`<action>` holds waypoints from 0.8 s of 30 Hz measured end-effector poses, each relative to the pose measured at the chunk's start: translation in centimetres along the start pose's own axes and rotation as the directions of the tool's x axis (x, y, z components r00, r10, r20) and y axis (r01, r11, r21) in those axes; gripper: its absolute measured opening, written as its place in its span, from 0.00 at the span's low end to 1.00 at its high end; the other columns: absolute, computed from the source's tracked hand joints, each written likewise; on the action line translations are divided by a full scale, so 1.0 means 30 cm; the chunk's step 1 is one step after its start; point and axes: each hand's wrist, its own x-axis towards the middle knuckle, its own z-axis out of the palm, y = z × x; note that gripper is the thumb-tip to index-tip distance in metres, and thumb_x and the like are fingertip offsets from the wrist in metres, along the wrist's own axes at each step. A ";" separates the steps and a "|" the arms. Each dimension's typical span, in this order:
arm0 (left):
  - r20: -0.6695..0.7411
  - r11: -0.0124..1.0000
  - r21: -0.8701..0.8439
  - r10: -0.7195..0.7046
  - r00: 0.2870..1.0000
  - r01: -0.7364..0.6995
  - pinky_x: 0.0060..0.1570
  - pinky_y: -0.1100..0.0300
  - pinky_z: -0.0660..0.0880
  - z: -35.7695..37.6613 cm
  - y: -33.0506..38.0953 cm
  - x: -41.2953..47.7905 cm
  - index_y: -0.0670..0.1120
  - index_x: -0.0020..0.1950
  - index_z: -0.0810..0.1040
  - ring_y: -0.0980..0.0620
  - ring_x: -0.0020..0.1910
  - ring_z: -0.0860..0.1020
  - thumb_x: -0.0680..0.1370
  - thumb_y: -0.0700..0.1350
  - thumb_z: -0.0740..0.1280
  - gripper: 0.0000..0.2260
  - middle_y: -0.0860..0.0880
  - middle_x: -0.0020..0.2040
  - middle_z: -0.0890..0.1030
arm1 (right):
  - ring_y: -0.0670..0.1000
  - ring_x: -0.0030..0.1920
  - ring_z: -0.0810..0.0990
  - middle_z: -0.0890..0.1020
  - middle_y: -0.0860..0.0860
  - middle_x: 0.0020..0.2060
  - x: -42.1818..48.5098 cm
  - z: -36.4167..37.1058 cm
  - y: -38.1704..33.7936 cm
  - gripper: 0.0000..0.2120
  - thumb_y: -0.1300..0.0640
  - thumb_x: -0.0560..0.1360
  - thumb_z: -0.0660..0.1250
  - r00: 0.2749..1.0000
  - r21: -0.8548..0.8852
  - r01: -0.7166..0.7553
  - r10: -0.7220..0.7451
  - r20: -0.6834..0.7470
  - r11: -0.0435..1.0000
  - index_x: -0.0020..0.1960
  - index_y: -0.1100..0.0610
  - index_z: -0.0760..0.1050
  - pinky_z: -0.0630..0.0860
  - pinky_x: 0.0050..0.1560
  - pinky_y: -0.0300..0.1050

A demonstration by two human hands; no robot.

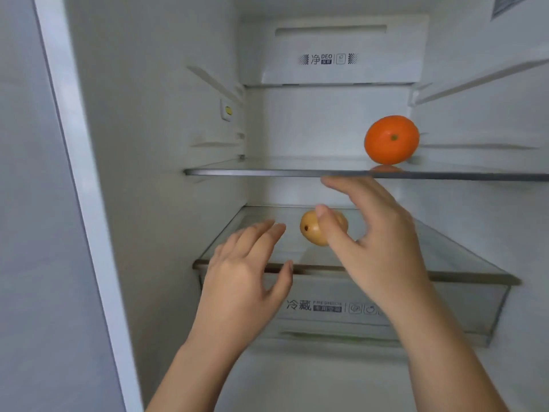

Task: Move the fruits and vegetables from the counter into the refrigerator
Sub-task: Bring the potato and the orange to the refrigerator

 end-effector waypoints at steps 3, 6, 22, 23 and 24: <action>-0.031 0.999 0.032 -0.020 0.999 0.021 0.53 0.50 0.73 -0.049 -0.003 -0.126 0.45 0.59 0.76 0.48 0.56 0.77 0.73 0.49 0.62 0.17 0.48 0.58 0.79 | 0.51 0.52 0.77 0.80 0.50 0.49 -0.138 0.092 -0.041 0.16 0.51 0.72 0.62 0.995 0.020 -0.001 -0.001 0.098 1.000 0.55 0.58 0.77 0.72 0.53 0.44; -0.044 0.992 0.117 -0.045 0.998 0.050 0.52 0.52 0.72 -0.094 -0.013 -0.237 0.43 0.57 0.77 0.48 0.54 0.77 0.74 0.46 0.63 0.14 0.47 0.56 0.79 | 0.54 0.53 0.78 0.80 0.53 0.51 -0.240 0.167 -0.081 0.15 0.53 0.72 0.63 0.980 0.032 0.031 -0.037 0.196 0.999 0.54 0.60 0.78 0.73 0.54 0.49; -0.256 0.691 0.550 -0.395 0.882 0.469 0.55 0.53 0.72 -0.500 0.026 -0.694 0.41 0.56 0.79 0.48 0.56 0.76 0.74 0.45 0.61 0.14 0.46 0.56 0.80 | 0.55 0.52 0.78 0.81 0.55 0.50 -0.534 0.340 -0.440 0.15 0.53 0.74 0.61 0.887 0.398 0.182 -0.325 0.328 0.899 0.53 0.61 0.79 0.73 0.54 0.49; -0.262 0.672 0.565 -0.403 0.877 0.478 0.55 0.53 0.72 -0.530 0.031 -0.722 0.41 0.56 0.79 0.48 0.57 0.75 0.74 0.45 0.62 0.14 0.46 0.56 0.80 | 0.56 0.52 0.78 0.81 0.55 0.50 -0.549 0.346 -0.474 0.15 0.53 0.74 0.61 0.882 0.421 0.185 -0.339 0.328 0.888 0.54 0.62 0.79 0.73 0.54 0.50; -0.270 0.652 0.580 -0.413 0.870 0.489 0.56 0.53 0.71 -0.564 0.040 -0.750 0.41 0.56 0.79 0.49 0.57 0.75 0.74 0.45 0.62 0.14 0.46 0.56 0.80 | 0.57 0.52 0.78 0.81 0.55 0.50 -0.565 0.351 -0.512 0.16 0.53 0.74 0.61 0.875 0.441 0.193 -0.357 0.327 0.877 0.54 0.62 0.79 0.74 0.54 0.51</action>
